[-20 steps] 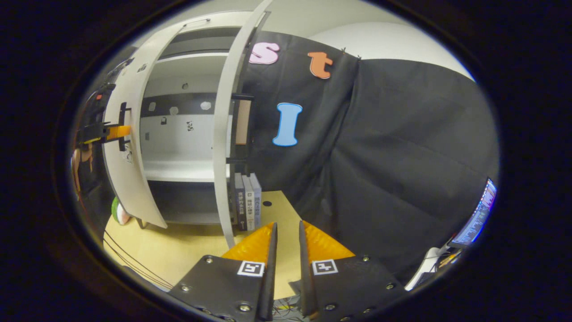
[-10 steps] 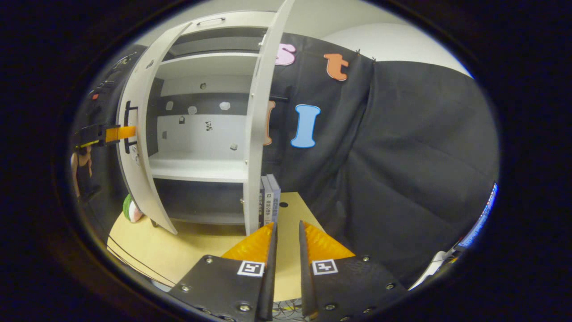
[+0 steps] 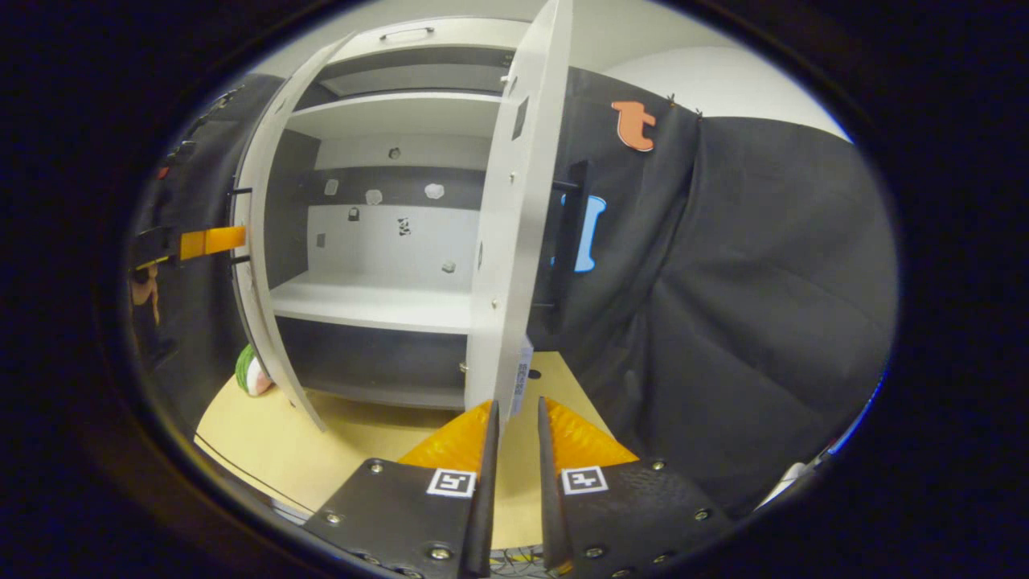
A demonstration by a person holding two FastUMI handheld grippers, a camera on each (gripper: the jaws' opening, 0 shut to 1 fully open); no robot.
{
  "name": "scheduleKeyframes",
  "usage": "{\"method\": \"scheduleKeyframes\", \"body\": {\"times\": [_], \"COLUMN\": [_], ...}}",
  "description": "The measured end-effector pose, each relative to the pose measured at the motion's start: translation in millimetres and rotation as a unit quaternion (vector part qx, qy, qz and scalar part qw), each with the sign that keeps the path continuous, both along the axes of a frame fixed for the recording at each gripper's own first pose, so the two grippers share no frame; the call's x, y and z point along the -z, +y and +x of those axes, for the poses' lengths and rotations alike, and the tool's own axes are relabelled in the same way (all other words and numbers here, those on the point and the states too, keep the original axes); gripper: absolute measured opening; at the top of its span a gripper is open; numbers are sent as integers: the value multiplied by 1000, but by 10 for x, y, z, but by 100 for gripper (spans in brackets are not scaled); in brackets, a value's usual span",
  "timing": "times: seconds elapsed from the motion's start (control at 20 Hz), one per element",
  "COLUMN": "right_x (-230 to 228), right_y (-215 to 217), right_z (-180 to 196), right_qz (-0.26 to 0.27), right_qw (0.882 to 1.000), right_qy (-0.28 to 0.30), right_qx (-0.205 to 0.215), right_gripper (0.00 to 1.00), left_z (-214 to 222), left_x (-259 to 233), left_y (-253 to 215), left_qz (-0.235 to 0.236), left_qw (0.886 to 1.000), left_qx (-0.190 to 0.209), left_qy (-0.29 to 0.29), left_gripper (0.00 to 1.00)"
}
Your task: Open the right door of the double-door shoe cabinet with the right hand, and open the left door with the left hand.
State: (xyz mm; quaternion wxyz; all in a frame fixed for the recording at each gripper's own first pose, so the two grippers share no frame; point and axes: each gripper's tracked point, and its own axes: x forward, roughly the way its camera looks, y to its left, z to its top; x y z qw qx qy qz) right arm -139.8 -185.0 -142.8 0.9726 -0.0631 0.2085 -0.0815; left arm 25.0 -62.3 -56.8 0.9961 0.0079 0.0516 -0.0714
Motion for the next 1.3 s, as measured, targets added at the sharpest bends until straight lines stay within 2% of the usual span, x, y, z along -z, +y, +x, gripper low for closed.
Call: {"method": "scheduleKeyframes", "body": {"times": [0.3,0.75,0.85,0.9,0.95,1.0,1.3], "right_x": [60,133,149,164,164,176,245], "right_y": [234,560,617,647,684,723,893], "right_z": [149,382,423,444,461,478,511], "right_qz": [7,8,10,11,13,15,8], "right_qw": [999,996,995,995,994,994,990], "right_qy": [5,12,14,15,15,16,24], "right_qx": [-31,-83,-93,-98,-104,-110,-140], "right_gripper": [25,25,22,25,22,25,25], "left_z": [-9,-34,-38,-35,-38,-58,-116], "left_x": [6,8,6,14,6,14,16], "left_y": [47,128,140,155,165,170,290], "left_qz": [0,-5,-4,-2,1,5,1], "left_qw": [1000,999,999,999,998,998,996], "left_qx": [-5,-37,-46,-50,-56,-60,-95], "left_qy": [1,-4,-4,-5,-6,-4,0], "left_gripper": [23,23,22,22,19,19,14]}}
